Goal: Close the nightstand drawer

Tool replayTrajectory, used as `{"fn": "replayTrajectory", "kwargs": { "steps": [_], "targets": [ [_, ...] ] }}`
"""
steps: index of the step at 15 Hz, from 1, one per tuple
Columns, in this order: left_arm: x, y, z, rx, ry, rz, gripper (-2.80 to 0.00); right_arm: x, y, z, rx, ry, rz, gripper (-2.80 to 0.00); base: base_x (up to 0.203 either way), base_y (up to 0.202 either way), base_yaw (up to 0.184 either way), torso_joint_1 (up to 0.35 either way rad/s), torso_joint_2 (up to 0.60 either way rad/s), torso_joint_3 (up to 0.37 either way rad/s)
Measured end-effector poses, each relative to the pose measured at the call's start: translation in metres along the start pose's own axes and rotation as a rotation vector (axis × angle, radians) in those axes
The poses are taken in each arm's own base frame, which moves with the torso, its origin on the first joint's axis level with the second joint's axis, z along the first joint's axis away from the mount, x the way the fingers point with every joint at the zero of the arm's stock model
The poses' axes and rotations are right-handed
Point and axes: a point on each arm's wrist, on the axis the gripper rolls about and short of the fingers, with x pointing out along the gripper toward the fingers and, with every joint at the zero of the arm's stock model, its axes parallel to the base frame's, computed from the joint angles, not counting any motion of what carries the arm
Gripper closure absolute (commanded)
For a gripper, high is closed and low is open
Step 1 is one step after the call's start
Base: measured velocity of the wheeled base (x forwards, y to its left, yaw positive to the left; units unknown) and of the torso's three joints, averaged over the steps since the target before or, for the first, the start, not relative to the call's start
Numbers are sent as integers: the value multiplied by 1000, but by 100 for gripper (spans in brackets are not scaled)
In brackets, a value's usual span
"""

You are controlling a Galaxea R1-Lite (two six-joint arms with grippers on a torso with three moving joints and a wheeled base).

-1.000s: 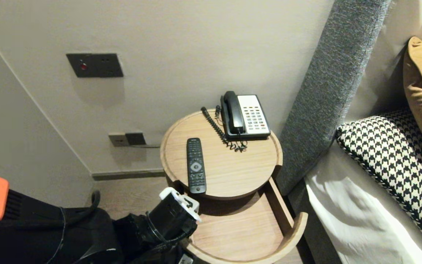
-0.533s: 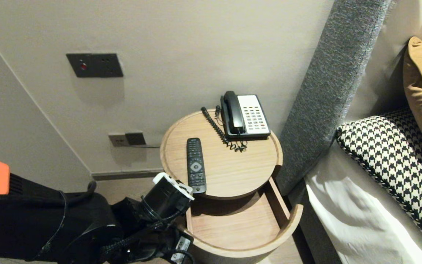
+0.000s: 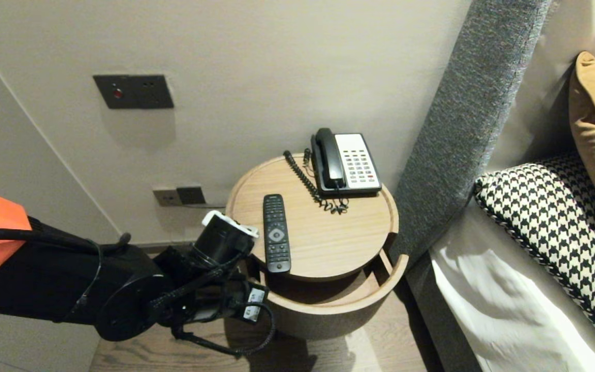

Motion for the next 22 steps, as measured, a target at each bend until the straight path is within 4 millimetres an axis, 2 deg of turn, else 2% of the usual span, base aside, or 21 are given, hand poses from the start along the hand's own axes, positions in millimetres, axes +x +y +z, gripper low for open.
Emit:
{"fn": "replayTrajectory", "kwargs": {
  "steps": [15,22],
  "targets": [
    [6,30,18,-135,-89,55,0,0,0,0,0,0,0,0,0,0,0,0,0,0],
    [-12,30,22,-153,-113,31,0,0,0,0,0,0,0,0,0,0,0,0,0,0]
  ]
}}
